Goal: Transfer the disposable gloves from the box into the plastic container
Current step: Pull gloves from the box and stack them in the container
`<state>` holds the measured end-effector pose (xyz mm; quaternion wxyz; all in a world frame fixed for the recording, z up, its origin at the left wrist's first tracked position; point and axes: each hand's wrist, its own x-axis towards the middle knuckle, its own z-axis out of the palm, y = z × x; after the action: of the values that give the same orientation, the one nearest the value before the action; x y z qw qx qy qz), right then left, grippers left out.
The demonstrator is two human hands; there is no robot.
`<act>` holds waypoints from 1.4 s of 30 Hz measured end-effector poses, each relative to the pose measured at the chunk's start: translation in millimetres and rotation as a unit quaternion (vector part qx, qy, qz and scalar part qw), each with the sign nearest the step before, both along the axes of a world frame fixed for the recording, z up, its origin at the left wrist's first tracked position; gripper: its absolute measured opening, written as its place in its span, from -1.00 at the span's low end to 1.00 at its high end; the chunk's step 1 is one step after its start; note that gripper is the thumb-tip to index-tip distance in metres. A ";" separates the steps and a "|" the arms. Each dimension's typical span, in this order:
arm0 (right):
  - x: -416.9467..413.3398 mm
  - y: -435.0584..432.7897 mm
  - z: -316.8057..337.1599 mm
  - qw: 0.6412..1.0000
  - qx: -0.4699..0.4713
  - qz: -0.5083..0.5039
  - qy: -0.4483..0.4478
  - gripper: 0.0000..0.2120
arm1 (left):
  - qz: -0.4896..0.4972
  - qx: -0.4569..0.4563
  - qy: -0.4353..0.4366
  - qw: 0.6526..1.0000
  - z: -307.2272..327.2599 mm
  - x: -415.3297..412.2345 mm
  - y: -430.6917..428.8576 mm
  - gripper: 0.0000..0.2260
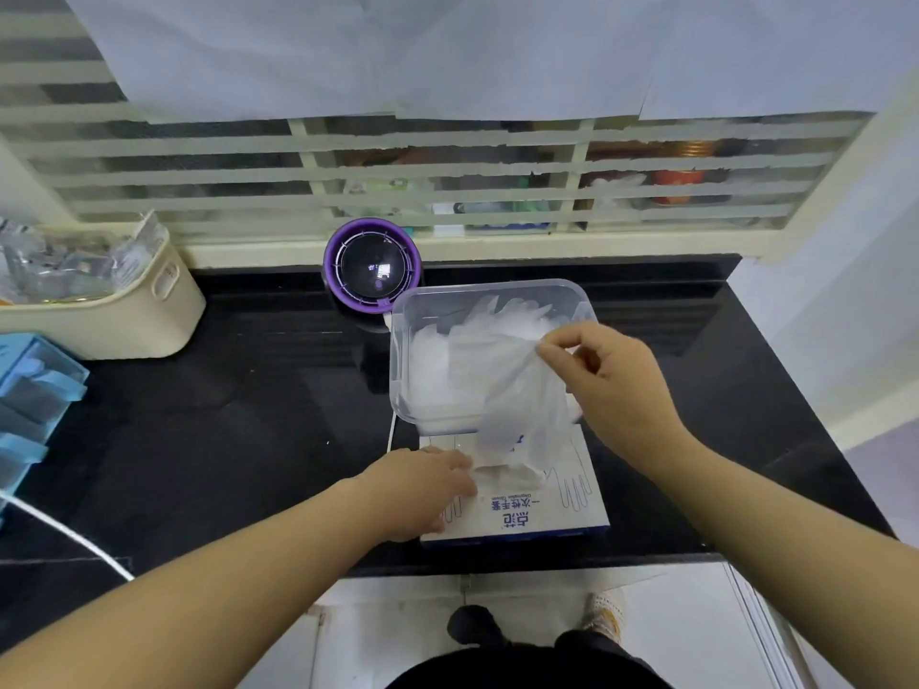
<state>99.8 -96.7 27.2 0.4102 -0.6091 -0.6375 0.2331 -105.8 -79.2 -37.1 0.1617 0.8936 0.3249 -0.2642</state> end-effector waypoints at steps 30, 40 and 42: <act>7.1 87.7 -37.2 0.866 -0.147 0.191 -0.438 -0.50 | 0.457 0.066 -0.315 0.829 50.2 16.5 69.1 -0.24; 4.5 103.3 -57.8 0.893 -0.206 0.239 -0.321 -0.51 | 0.193 0.038 -0.123 0.973 29.6 43.5 96.9 -0.39; 11.5 105.7 -57.3 0.915 -0.218 0.199 -0.275 -0.53 | 0.196 0.019 -0.087 0.977 19.6 46.9 103.7 -0.27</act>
<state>111.4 9.0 -30.1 0.0206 -0.5839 -0.7664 0.2669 -58.9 24.5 -17.5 0.2211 0.8350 0.4833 -0.1425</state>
